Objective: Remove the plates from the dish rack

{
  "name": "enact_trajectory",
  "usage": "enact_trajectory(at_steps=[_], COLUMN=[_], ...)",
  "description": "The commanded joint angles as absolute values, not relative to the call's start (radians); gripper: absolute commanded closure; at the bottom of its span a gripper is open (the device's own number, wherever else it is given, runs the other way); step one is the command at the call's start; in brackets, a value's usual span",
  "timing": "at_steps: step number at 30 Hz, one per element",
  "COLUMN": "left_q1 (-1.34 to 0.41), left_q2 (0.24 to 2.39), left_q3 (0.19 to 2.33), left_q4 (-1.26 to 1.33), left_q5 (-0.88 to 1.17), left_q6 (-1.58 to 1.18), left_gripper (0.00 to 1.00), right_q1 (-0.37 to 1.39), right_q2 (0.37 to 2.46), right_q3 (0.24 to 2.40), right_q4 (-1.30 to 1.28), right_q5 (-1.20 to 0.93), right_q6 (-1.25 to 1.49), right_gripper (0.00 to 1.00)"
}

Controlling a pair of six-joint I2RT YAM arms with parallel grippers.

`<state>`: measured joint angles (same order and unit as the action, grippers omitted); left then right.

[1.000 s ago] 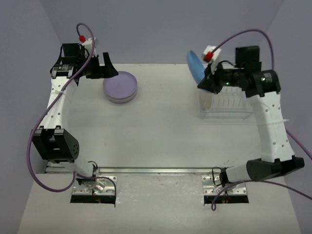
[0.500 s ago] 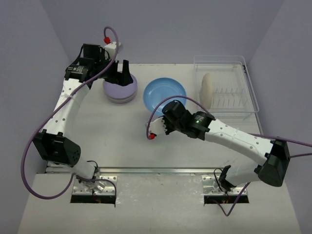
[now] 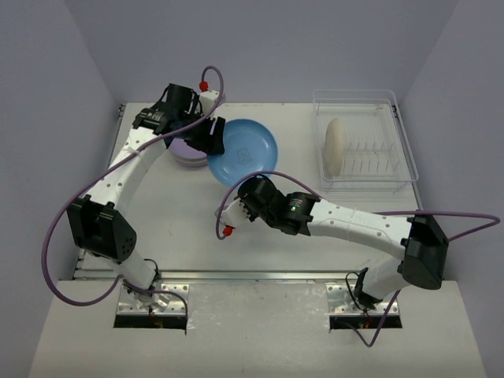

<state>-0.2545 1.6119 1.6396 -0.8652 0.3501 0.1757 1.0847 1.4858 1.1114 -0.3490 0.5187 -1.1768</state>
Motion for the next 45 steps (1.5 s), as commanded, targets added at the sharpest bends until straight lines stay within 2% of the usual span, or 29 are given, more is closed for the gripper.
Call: enact_trajectory(at_steps=[1,4,6,9,11,13,15,17,18,27,31,34,41,44,45], left_q1=[-0.262,-0.262,-0.262,-0.261,-0.253,-0.225,-0.181,-0.111,-0.071,0.113,0.146,0.15,0.163,0.166,0.167], left_q2=[1.62,1.63,1.643,1.646,1.652,1.662,1.676,1.709,1.733,1.971,2.078,2.134,2.209,2.21,2.205], left_q3=[1.633,1.651,1.666,1.675,1.686,1.695,1.709,1.737,1.758,1.976,2.071,2.11,2.137,2.114,2.104], left_q4=[-0.817,-0.809,-0.806,-0.787,-0.785,-0.783,-0.777,-0.774,-0.773,-0.793,-0.81,-0.813,-0.816,-0.818,-0.818], left_q5=[0.316,0.35,0.358,0.343,0.338,0.352,0.382,0.404,0.399,0.366,0.354,0.333,0.295,0.284,0.282], left_q6=[0.154,0.136,0.123,0.11,0.098,0.086,0.073,0.055,0.043,-0.024,-0.043,-0.04,-0.037,-0.033,-0.03], left_gripper=[0.61,0.79,0.95,1.0,1.0,1.0,1.0,1.0,1.0,1.0,1.0,1.0,0.99,0.85,0.75], right_q1=[1.093,1.094,1.092,1.089,1.077,1.059,1.031,0.981,0.945,0.638,0.496,0.328,0.054,-0.045,-0.073], right_q2=[1.469,1.463,1.457,1.449,1.437,1.428,1.418,1.408,1.402,1.325,1.29,1.284,1.342,1.39,1.402], right_q3=[1.135,1.12,1.111,1.095,1.089,1.093,1.103,1.123,1.141,1.253,1.298,1.353,1.479,1.532,1.55], right_q4=[-0.247,-0.244,-0.25,-0.253,-0.262,-0.28,-0.306,-0.345,-0.378,-0.581,-0.653,-0.717,-0.868,-0.911,-0.92], right_q5=[0.567,0.574,0.578,0.58,0.575,0.564,0.548,0.524,0.506,0.333,0.229,0.099,-0.205,-0.335,-0.356], right_q6=[-1.201,-1.197,-1.188,-1.179,-1.162,-1.133,-1.097,-1.034,-1.007,-0.725,-0.618,-0.506,-0.376,-0.331,-0.32], right_gripper=[1.0,1.0,1.0,0.97,0.84,0.62,0.53,0.36,0.32,0.29,0.34,0.41,0.39,0.34,0.32])
